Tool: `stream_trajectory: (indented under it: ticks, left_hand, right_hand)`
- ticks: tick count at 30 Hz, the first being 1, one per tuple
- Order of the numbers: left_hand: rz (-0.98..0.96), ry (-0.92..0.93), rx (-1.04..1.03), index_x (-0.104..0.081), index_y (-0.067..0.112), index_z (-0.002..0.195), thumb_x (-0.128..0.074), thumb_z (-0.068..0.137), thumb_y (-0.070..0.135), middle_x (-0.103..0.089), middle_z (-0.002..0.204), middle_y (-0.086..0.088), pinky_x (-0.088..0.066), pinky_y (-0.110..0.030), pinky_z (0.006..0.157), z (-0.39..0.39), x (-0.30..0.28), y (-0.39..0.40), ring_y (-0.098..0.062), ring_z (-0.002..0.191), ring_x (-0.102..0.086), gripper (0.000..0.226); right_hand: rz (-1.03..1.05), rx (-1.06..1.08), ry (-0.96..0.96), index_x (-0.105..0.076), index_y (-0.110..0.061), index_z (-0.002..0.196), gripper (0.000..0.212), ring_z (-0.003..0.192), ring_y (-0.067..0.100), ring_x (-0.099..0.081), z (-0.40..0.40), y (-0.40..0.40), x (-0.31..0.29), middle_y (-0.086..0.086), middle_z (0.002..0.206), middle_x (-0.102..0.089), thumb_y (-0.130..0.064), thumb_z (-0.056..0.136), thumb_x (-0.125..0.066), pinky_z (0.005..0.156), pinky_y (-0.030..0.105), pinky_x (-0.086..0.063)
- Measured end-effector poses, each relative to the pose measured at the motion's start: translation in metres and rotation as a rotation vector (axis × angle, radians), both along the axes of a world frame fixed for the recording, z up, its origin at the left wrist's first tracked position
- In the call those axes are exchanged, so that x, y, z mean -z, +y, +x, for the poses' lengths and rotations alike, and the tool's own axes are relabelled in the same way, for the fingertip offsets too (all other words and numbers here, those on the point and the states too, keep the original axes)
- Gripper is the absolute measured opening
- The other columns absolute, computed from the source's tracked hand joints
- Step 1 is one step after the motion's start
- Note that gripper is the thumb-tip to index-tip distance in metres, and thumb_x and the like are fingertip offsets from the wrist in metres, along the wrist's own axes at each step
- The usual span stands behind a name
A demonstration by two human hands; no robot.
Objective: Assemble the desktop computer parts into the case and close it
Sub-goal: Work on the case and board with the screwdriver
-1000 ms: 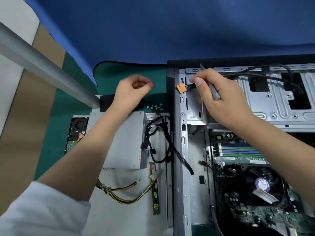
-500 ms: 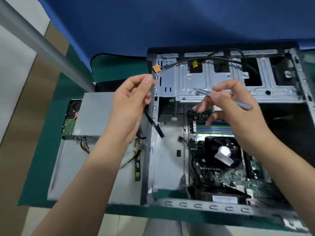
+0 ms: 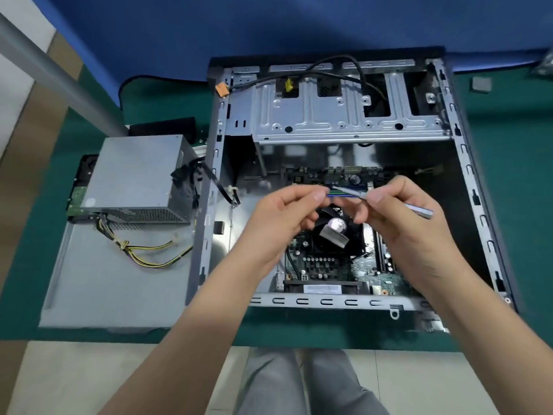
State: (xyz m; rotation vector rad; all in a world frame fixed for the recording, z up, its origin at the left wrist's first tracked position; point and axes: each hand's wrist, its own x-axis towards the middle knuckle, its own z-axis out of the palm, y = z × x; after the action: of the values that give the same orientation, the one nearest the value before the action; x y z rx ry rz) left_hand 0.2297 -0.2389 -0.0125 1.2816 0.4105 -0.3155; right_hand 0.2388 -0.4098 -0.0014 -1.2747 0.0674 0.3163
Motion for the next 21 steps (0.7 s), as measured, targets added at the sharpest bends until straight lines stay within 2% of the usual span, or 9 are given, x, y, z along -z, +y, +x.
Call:
stream_trajectory:
  ticks: [4, 7, 10, 13, 16, 18, 21]
  left_hand:
    - [-0.040, -0.021, -0.038, -0.075, 0.019, 0.087, -0.067, 0.084, 0.014, -0.073, 0.083, 0.001, -0.049, -0.013, 0.063, 0.006, -0.002, 0.003, -0.001, 0.062, -0.057, 0.009]
    - [-0.082, -0.035, -0.038, -0.078, 0.021, 0.083, -0.072, 0.073, 0.023, -0.073, 0.085, 0.000, -0.049, -0.013, 0.063, 0.003, -0.001, 0.004, -0.001, 0.063, -0.058, 0.012]
    - [-0.109, -0.051, -0.040, -0.079, 0.021, 0.082, -0.072, 0.070, 0.023, -0.073, 0.083, 0.000, -0.049, -0.013, 0.063, 0.002, -0.001, 0.004, -0.002, 0.063, -0.059, 0.014]
    - [-0.127, -0.032, -0.001, -0.079, 0.020, 0.082, -0.071, 0.070, 0.022, -0.073, 0.082, 0.000, -0.051, -0.014, 0.064, 0.002, -0.002, 0.002, -0.003, 0.064, -0.061, 0.015]
    - [-0.134, -0.021, -0.002, -0.079, 0.020, 0.082, -0.071, 0.069, 0.021, -0.073, 0.082, -0.001, -0.051, -0.014, 0.064, 0.003, -0.002, 0.002, -0.003, 0.064, -0.061, 0.015]
    - [-0.140, -0.018, -0.006, -0.079, 0.020, 0.081, -0.071, 0.069, 0.022, -0.073, 0.082, -0.001, -0.051, -0.014, 0.065, 0.003, -0.002, 0.002, -0.003, 0.064, -0.061, 0.014]
    - [-0.150, -0.015, -0.005, -0.079, 0.020, 0.081, -0.072, 0.069, 0.022, -0.073, 0.083, -0.002, -0.051, -0.014, 0.065, 0.004, -0.003, 0.003, -0.003, 0.065, -0.062, 0.014]
  right_hand:
    - [0.020, -0.012, -0.026, -0.056, -0.021, 0.066, 0.020, 0.100, 0.043, -0.064, 0.003, 0.002, 0.003, 0.008, 0.061, -0.063, -0.014, 0.083, -0.060, 0.096, 0.038, -0.049]
    - [-0.021, -0.026, -0.027, -0.057, -0.024, 0.065, 0.020, 0.096, 0.046, -0.061, 0.006, 0.001, 0.005, 0.006, 0.064, -0.065, -0.017, 0.083, -0.062, 0.094, 0.045, -0.045]
    - [-0.058, -0.045, -0.020, -0.056, -0.020, 0.069, 0.014, 0.076, 0.027, -0.060, 0.008, 0.000, 0.008, 0.005, 0.064, -0.065, -0.018, 0.082, -0.062, 0.090, 0.053, -0.040]
    - [-0.031, -0.075, 0.001, -0.055, -0.015, 0.073, 0.012, 0.070, 0.018, -0.061, 0.009, 0.002, 0.009, 0.004, 0.063, -0.065, -0.015, 0.082, -0.061, 0.095, 0.049, -0.044]
    - [0.002, -0.084, 0.010, -0.053, -0.012, 0.073, 0.011, 0.068, 0.017, -0.062, 0.009, 0.002, 0.010, 0.005, 0.061, -0.064, -0.014, 0.082, -0.059, 0.086, 0.037, -0.051]
    - [0.043, -0.081, 0.013, -0.052, -0.010, 0.074, 0.011, 0.072, 0.019, -0.066, 0.009, 0.002, 0.010, 0.006, 0.059, -0.062, -0.011, 0.083, -0.058, 0.083, 0.029, -0.052]
    - [0.083, -0.074, 0.023, -0.052, -0.010, 0.073, 0.015, 0.086, 0.032, -0.068, 0.009, 0.001, 0.010, 0.009, 0.059, -0.061, -0.005, 0.086, -0.057, 0.088, 0.032, -0.052]
